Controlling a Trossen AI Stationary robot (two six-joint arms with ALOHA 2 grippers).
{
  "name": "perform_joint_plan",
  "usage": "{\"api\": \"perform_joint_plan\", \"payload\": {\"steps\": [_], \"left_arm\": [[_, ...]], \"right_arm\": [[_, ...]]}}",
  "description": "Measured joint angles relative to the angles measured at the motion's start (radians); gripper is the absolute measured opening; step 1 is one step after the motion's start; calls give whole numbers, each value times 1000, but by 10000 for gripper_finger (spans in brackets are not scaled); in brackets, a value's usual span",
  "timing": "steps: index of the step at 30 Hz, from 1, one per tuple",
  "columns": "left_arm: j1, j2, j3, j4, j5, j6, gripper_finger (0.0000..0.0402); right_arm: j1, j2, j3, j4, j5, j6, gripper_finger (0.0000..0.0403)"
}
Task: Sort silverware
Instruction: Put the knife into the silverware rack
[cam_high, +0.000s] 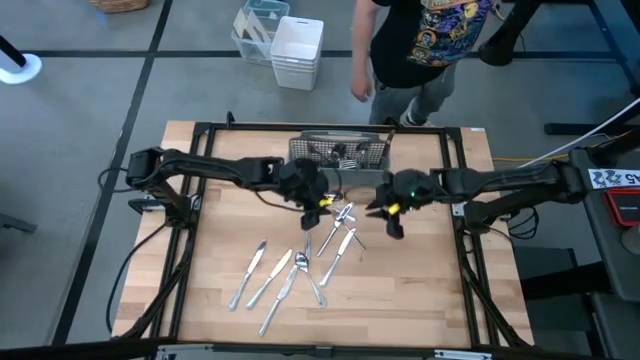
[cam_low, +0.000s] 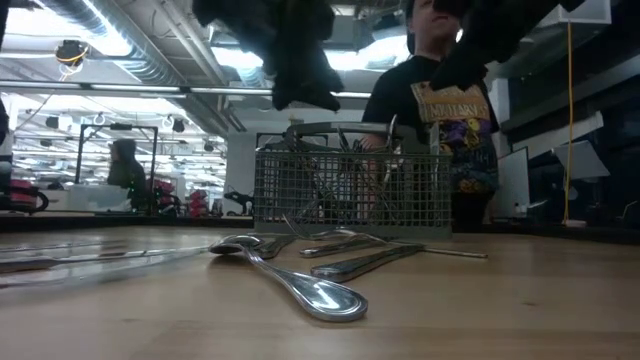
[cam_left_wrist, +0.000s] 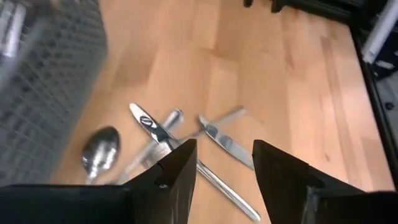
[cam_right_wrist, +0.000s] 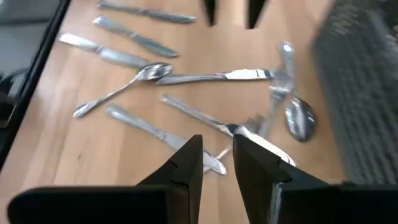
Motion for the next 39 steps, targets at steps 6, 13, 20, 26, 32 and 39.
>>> {"api": "perform_joint_plan", "payload": {"steps": [6, 13, 20, 26, 32, 39], "left_arm": [[-34, -130, -140, 10, -2, -55, 150], [-82, -248, -315, 33, -4, -194, 150], [-154, -258, -403, 35, -17, -243, 150], [-195, -257, -448, 78, -56, -296, 150], [-224, -257, -477, 171, -60, -297, 150], [-239, -257, -487, 192, -62, -296, 150]], "right_arm": [[109, 72, 0, 104, 6, -112, 92], [149, 210, 0, 245, -19, -114, 92], [150, 355, 0, 307, -66, -199, 92], [178, 463, 20, 392, -96, -328, 92], [195, 553, 98, 386, -23, -354, 92], [209, 637, 201, 320, -9, -354, 92]]}}
